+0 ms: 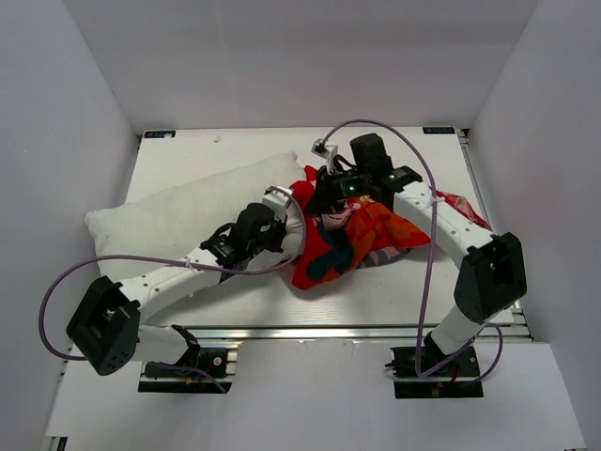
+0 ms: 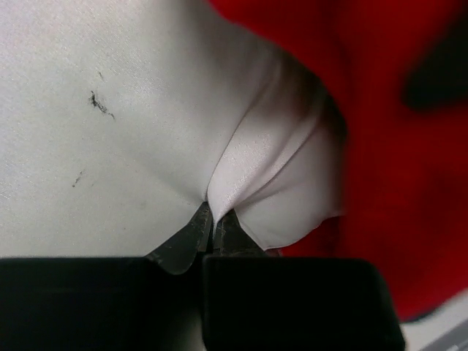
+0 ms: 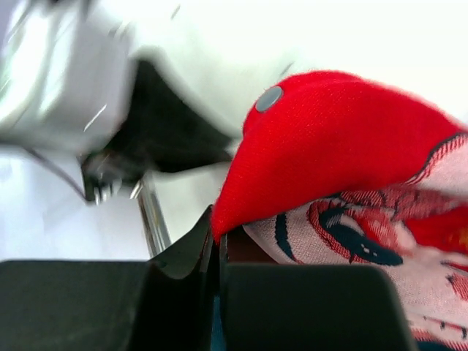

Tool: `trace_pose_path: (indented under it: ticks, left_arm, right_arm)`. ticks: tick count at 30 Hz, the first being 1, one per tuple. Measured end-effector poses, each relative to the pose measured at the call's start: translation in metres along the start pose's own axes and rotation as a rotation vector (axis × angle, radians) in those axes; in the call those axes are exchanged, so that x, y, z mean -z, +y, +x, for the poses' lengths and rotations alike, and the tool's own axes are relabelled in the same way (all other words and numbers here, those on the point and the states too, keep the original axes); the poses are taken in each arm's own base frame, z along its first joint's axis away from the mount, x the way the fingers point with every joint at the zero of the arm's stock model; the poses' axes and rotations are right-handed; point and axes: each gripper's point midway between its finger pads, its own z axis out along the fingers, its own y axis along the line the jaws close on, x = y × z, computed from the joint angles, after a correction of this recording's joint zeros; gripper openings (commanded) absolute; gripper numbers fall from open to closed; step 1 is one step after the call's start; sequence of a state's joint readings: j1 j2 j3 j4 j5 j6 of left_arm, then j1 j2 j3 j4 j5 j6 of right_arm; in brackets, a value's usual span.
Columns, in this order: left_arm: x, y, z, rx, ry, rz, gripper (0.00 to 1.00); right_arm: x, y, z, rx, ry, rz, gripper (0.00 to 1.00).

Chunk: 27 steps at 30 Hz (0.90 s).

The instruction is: Put the pillow into the pillowcase

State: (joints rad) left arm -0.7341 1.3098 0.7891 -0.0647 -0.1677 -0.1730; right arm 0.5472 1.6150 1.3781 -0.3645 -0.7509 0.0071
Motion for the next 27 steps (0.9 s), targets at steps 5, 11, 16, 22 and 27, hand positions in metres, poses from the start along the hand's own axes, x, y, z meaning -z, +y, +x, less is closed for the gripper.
trace_pose_path:
  ticks: [5,11,16,22,27]
  left_arm:
    - [0.017,-0.018,0.005,0.029,-0.012,0.061,0.00]
    - [0.042,-0.040,0.018,0.070,-0.004,0.184,0.00]
    - [0.055,-0.053,0.031,0.093,0.024,0.274,0.00]
    - [0.064,-0.069,0.043,0.094,0.083,0.370,0.00]
    - [0.072,-0.080,0.053,0.090,0.130,0.439,0.00]
  right_arm:
    - [-0.011,-0.023,-0.021,-0.051,-0.040,0.118,0.00]
    - [-0.006,-0.047,-0.029,-0.079,-0.076,0.249,0.00]
    - [-0.002,-0.047,-0.023,-0.082,-0.093,0.264,0.00]
    - [0.009,-0.033,0.000,-0.049,-0.080,0.244,0.00]
    - [0.025,-0.018,0.012,0.032,-0.097,0.241,0.00]
